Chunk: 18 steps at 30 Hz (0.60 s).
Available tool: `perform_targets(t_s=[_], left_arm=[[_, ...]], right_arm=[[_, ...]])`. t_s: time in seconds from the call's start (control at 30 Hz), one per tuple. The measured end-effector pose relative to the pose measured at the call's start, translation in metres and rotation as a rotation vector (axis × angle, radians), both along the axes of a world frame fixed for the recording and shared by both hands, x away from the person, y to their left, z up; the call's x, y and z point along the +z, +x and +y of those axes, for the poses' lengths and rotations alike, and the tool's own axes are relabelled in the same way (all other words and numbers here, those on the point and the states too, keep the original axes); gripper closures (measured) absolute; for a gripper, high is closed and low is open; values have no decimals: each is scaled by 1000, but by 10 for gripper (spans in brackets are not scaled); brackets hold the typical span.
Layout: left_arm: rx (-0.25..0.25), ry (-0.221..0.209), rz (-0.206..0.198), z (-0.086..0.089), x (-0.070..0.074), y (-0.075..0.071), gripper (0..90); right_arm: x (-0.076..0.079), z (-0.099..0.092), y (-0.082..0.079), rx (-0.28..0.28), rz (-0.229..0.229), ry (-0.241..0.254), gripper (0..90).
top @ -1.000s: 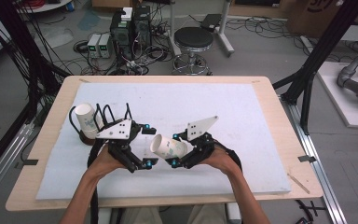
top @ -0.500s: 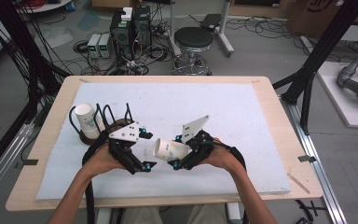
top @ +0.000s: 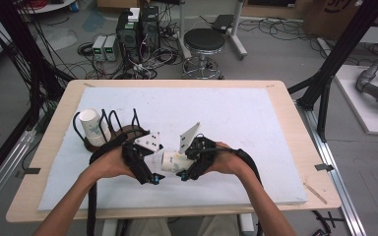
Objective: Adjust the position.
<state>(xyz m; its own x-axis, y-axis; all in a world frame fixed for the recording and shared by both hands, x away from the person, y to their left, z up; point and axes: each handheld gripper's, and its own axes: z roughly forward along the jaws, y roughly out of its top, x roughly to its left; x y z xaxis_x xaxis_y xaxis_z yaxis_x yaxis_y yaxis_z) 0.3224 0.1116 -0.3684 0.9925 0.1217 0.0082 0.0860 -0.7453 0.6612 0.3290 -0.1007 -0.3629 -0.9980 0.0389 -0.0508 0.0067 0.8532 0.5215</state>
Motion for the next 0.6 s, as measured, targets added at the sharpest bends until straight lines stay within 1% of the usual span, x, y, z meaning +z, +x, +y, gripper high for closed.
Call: perform_targets(t_s=[0.07,0.13,0.27,0.3,0.47,0.57,0.6], left_arm=[[-2,17,-1,0,1,1,25],[-2,35,-3,-1,1,2,25],[-5,33,3,-2,0,3,25],[-9,40,4,-3,0,3,25],[-33,43,11,-12,-3,6,25],[-44,55,10,-16,-3,7,26],[-47,49,15,-17,-3,8,54]], right_arm=[[1,2,0,-7,11,-25,296],[1,3,0,-7,6,-36,296],[2,5,1,-2,10,-39,296],[2,6,1,-1,12,-42,296],[0,8,1,8,20,-46,296],[0,9,1,11,20,-44,296],[0,10,1,12,23,-45,296]])
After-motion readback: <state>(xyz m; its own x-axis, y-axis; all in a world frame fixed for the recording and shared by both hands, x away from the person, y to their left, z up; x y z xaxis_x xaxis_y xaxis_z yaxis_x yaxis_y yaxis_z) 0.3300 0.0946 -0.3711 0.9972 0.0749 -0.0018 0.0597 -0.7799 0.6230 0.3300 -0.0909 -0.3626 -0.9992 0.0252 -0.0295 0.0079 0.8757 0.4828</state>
